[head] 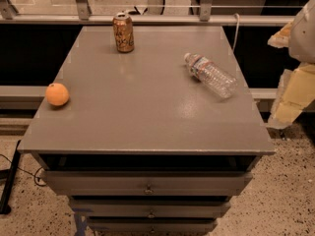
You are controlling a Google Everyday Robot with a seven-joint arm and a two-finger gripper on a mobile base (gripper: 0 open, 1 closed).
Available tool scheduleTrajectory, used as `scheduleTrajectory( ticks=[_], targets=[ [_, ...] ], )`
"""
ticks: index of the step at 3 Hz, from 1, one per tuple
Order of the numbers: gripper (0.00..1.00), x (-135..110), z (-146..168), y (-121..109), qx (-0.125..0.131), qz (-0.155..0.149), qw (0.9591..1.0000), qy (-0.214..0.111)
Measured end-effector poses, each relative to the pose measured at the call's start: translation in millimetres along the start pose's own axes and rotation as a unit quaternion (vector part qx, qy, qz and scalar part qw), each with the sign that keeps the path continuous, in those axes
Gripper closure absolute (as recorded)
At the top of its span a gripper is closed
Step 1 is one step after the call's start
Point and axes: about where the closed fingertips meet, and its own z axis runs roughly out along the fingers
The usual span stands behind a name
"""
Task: Pick orange can
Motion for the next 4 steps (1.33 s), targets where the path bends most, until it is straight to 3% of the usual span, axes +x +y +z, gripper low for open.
scheduleTrajectory(
  ticks=[1, 2, 3, 4],
  targets=[
    [0.0, 0, 0, 0, 0.0, 0.0, 1.0, 0.0],
    [0.0, -31, 23, -23, 0.013, -0.002, 0.999, -0.043],
    [0.0, -118, 80, -68, 0.01, -0.011, 0.9898, -0.141],
    [0.0, -197, 127, -120, 0.026, -0.007, 0.9729, -0.229]
  ],
)
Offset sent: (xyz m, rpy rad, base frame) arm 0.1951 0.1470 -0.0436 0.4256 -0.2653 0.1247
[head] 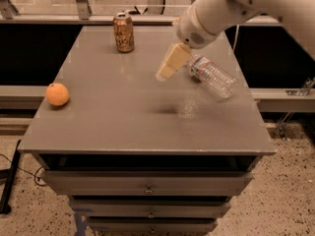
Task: Pick orange can
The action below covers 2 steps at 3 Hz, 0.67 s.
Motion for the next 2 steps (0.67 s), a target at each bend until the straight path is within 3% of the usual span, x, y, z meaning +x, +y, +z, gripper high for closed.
scheduleTrajectory(
  ticks=[1, 2],
  targets=[
    [0.0, -3.7, 15.0, -14.6, 0.014, 0.005, 0.9997, -0.017],
    [0.0, -4.2, 18.7, -14.8, 0.016, 0.008, 0.9996, -0.022]
  ],
)
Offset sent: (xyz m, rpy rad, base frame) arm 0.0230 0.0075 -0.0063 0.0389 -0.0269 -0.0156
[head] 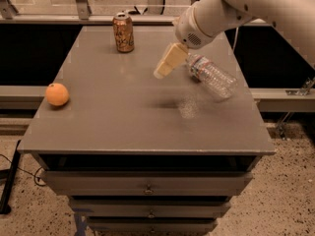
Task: Pick orange can
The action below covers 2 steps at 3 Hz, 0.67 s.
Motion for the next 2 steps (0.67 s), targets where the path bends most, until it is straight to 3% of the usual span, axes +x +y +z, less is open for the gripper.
scheduleTrajectory(
  ticks=[1, 2],
  targets=[
    [0.0, 7, 33, -16, 0.014, 0.037, 0.9988, -0.028],
    [0.0, 5, 74, -59, 0.053, 0.08, 0.9925, -0.077]
  ],
)
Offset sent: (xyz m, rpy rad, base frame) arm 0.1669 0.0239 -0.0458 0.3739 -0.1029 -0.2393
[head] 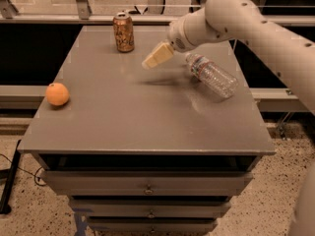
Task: Pick orange can
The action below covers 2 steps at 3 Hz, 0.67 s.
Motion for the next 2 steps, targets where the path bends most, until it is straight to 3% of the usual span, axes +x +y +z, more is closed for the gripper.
scheduleTrajectory(
  ticks=[1, 2],
  targets=[
    [0.0, -13, 41, -37, 0.022, 0.033, 0.9976, -0.056],
    [0.0, -39, 74, -59, 0.026, 0.051, 0.9928, -0.106]
  ],
)
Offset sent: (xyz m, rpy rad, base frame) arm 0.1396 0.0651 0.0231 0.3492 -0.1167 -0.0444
